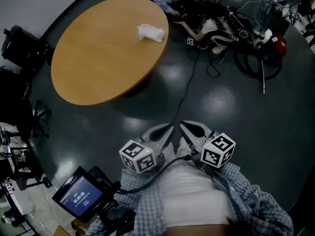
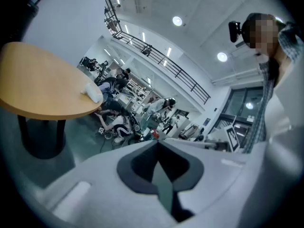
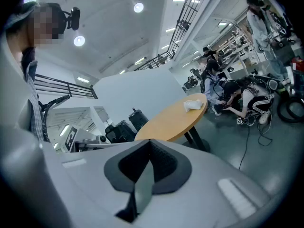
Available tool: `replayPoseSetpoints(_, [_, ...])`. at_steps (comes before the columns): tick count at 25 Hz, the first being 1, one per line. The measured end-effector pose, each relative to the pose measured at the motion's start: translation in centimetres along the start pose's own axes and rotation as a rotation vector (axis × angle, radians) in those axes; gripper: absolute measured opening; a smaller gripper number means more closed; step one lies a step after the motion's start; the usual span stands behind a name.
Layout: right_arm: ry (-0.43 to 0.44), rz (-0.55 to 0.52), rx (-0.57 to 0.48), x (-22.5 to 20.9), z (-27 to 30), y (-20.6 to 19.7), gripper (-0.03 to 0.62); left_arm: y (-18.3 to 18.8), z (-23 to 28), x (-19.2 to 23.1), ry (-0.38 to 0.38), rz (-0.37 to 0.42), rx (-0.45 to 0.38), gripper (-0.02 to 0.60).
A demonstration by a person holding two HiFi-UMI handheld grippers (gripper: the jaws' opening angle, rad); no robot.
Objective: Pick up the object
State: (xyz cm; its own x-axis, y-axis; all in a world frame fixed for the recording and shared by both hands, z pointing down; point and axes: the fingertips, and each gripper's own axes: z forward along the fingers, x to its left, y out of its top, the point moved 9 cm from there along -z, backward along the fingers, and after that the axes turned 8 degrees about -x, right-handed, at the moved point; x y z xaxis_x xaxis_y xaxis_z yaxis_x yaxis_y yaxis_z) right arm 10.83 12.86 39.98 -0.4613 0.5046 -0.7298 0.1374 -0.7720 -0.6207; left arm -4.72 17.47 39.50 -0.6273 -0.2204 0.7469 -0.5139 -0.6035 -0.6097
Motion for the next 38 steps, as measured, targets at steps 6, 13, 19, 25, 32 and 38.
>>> replayPoseSetpoints(6, [0.005, 0.004, 0.005, 0.0, -0.1, 0.2, 0.005, 0.1, 0.2, -0.1, 0.0, -0.005, 0.005, 0.003])
replayPoseSetpoints(13, [0.008, 0.004, 0.01, 0.0, -0.1, 0.2, 0.006, -0.1, 0.1, -0.1, 0.006, -0.006, 0.01, 0.003])
replayPoseSetpoints(19, [0.015, 0.004, 0.013, 0.3, 0.0, 0.1, 0.005, 0.0, 0.0, -0.1, 0.009, -0.007, 0.007, 0.003])
replayPoseSetpoints(25, [0.002, 0.013, 0.005, -0.5, -0.1, 0.6, 0.006, 0.7, -0.1, 0.1, 0.028, -0.001, -0.011, 0.003])
replayPoseSetpoints(32, [-0.018, 0.023, 0.009, -1.8, -0.3, 1.7, 0.006, 1.7, 0.0, 0.3, 0.059, -0.006, -0.048, 0.003])
replayPoseSetpoints(38, [-0.02, 0.001, 0.022, -2.1, -0.9, 2.7, 0.005, 2.2, 0.9, -0.2, 0.052, -0.003, -0.059, 0.003])
